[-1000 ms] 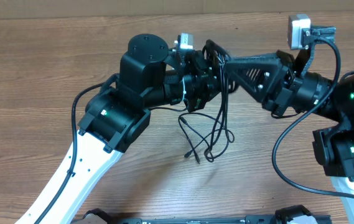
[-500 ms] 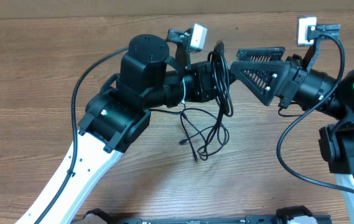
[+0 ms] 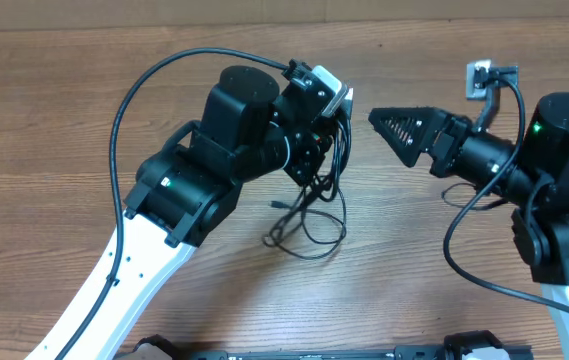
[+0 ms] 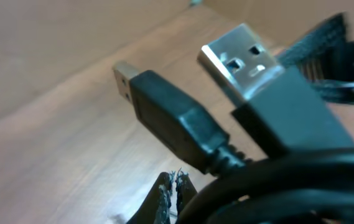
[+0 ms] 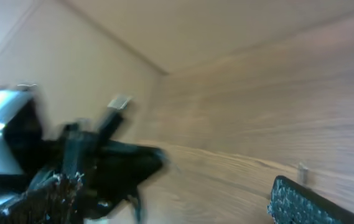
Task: Untangle cables
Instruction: 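Close the left gripper on the black cable bundle and lift it, then bring the open right gripper to the cables held by the left gripper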
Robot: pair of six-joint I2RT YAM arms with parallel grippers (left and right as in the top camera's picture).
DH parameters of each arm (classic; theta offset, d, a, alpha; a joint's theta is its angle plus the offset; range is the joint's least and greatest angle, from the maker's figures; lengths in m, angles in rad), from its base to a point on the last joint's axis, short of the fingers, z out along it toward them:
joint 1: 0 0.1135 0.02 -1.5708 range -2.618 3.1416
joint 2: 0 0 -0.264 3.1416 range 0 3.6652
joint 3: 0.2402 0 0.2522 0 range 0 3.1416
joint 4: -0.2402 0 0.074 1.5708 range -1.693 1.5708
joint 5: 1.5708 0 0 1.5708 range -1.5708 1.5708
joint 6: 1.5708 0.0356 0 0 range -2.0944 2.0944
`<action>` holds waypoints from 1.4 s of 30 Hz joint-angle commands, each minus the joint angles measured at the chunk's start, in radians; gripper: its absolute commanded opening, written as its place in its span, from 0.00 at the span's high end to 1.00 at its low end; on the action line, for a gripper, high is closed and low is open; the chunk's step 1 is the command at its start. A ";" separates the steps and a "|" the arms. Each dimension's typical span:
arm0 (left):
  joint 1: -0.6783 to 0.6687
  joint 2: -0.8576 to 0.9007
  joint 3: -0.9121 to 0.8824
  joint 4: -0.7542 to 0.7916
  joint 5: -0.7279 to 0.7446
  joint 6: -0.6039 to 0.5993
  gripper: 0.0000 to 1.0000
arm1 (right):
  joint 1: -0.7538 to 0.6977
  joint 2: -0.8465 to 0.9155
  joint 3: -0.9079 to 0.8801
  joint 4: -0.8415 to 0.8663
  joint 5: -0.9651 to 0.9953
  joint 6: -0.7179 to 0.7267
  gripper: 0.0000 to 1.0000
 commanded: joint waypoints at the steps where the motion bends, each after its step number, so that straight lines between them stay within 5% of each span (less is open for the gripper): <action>1: -0.005 -0.093 0.016 0.004 -0.117 0.228 0.96 | -0.003 -0.035 0.053 -0.077 0.180 -0.073 0.00; 13: -0.007 -0.160 0.016 0.004 -0.078 0.348 0.96 | -0.002 -0.036 0.297 -0.509 0.375 -0.280 0.00; 16: -0.008 -0.160 0.016 0.005 0.046 0.438 0.96 | -0.002 -0.039 0.308 -0.537 0.229 -0.396 0.00; 21: -0.007 -0.159 0.016 0.023 0.054 0.428 0.96 | -0.002 -0.039 0.308 -0.539 -0.069 -0.492 0.00; 25: -0.008 -0.158 0.016 0.073 -0.096 0.195 0.96 | -0.002 -0.039 0.308 -0.541 -0.100 -0.491 0.05; 29: -0.008 -0.158 0.016 0.060 -0.333 -0.225 0.96 | -0.002 -0.039 0.307 -0.555 -0.099 -0.491 0.10; 33: -0.014 -0.156 0.016 0.056 -0.329 -0.429 0.96 | -0.002 -0.038 0.307 -0.546 -0.099 -0.511 0.12; 42: -0.110 -0.130 0.016 0.045 -0.401 -0.490 0.96 | 0.162 -0.009 0.307 -0.373 -0.109 -0.524 0.23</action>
